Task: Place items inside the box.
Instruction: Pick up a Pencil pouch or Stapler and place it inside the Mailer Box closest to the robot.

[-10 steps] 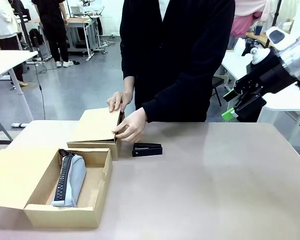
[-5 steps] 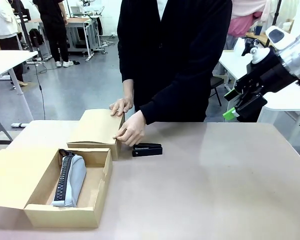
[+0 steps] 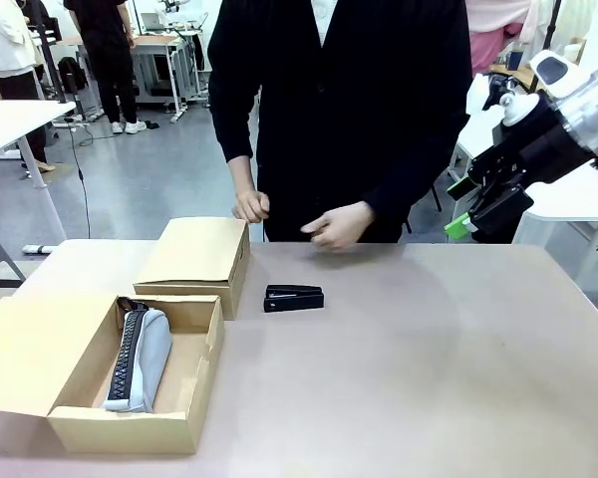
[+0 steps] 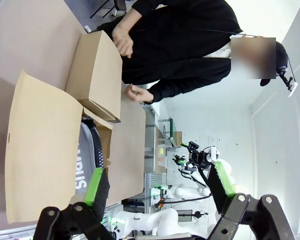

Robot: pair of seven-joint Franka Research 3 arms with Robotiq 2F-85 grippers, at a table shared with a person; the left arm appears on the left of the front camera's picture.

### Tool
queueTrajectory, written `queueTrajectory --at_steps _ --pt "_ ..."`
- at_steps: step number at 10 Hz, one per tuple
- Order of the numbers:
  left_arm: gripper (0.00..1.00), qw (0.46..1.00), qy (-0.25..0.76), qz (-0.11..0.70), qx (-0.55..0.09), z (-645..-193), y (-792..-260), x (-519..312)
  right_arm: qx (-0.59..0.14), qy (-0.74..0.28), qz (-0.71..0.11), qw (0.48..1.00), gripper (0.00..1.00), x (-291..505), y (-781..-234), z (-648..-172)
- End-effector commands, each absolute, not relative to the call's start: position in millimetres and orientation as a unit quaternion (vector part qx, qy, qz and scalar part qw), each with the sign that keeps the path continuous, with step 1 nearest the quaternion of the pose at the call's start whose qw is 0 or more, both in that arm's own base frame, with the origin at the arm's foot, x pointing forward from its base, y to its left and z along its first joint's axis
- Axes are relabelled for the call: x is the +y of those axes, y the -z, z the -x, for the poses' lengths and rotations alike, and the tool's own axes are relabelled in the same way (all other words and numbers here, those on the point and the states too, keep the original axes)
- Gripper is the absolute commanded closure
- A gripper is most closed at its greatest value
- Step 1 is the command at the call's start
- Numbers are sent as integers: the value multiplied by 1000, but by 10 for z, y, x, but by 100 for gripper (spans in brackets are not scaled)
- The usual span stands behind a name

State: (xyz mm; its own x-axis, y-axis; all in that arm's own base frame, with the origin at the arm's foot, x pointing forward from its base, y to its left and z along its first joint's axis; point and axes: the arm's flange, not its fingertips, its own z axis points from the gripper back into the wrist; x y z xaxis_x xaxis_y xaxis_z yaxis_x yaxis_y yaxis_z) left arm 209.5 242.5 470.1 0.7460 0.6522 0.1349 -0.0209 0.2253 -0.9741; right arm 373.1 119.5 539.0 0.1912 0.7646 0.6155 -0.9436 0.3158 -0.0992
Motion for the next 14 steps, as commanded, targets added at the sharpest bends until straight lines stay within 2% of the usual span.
queueTrajectory --at_steps 1,7,10,13,14 --pt "0 728 -221 584 -282 -2097 -4716 2427 -308 -567 -148 749 0 1175 -5415 -3743" --pt "0 728 -221 584 -282 -2097 -4716 2427 -282 -602 -147 733 0 1484 -5312 -4011" --pt "0 728 -221 584 -282 -2097 -4716 2427 -199 -689 -111 688 0 2220 -5033 -4530" --pt "0 728 -221 584 -282 -2097 -4716 2427 -180 -721 -81 665 0 2897 -4633 -4941" --pt "0 728 -221 584 -282 -2097 -4716 2427 -156 -748 -74 641 0 3163 -4377 -5049"
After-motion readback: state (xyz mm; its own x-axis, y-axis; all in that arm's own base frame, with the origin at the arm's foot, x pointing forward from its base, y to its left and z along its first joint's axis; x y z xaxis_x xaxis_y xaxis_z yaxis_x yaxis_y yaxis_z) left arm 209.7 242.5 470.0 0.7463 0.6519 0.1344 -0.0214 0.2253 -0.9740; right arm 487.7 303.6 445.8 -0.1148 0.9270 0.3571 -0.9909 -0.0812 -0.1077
